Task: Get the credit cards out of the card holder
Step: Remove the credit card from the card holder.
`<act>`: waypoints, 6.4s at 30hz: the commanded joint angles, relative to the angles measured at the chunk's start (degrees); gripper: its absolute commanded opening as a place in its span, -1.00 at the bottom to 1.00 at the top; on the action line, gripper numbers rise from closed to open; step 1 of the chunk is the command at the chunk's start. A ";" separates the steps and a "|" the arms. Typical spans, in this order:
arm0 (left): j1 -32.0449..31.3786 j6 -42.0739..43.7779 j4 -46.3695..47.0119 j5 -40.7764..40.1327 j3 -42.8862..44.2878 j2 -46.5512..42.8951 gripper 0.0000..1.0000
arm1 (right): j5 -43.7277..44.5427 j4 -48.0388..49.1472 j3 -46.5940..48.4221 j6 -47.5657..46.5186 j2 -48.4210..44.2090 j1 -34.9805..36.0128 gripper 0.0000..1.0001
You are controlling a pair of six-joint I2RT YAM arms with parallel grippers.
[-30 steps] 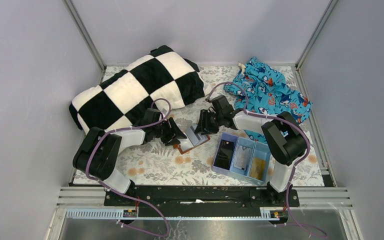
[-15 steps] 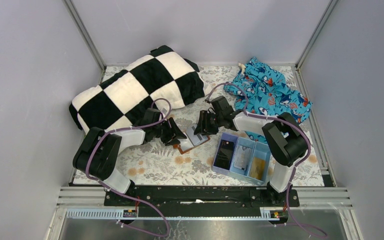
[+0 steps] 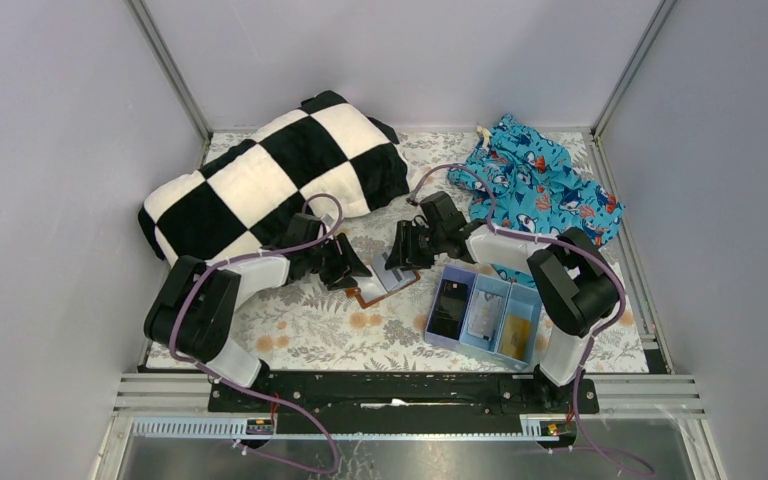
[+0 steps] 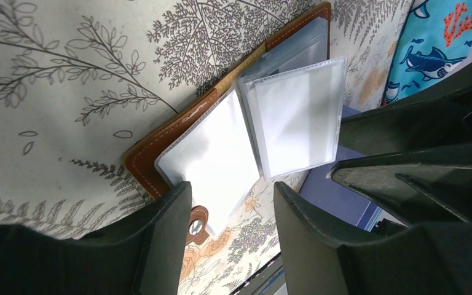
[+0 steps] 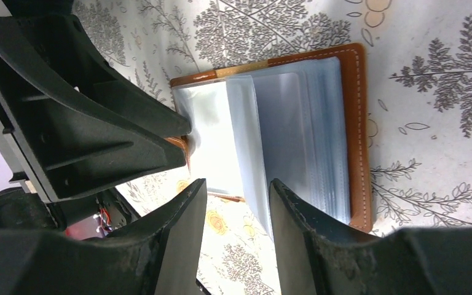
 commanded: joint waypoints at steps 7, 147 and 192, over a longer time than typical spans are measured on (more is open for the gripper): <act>3.34 2.57 -5.82 -2.55 2.21 -12.92 0.18 | -5.16 1.82 2.52 -1.60 -2.17 2.74 -0.02; -6.96 -12.71 13.06 -5.51 2.73 7.50 -0.02 | 12.16 -3.76 3.37 -2.38 1.85 0.20 -0.39; -7.46 -16.72 30.52 -4.50 -8.75 4.83 -1.00 | 5.23 0.88 -0.14 1.56 3.07 0.07 -0.41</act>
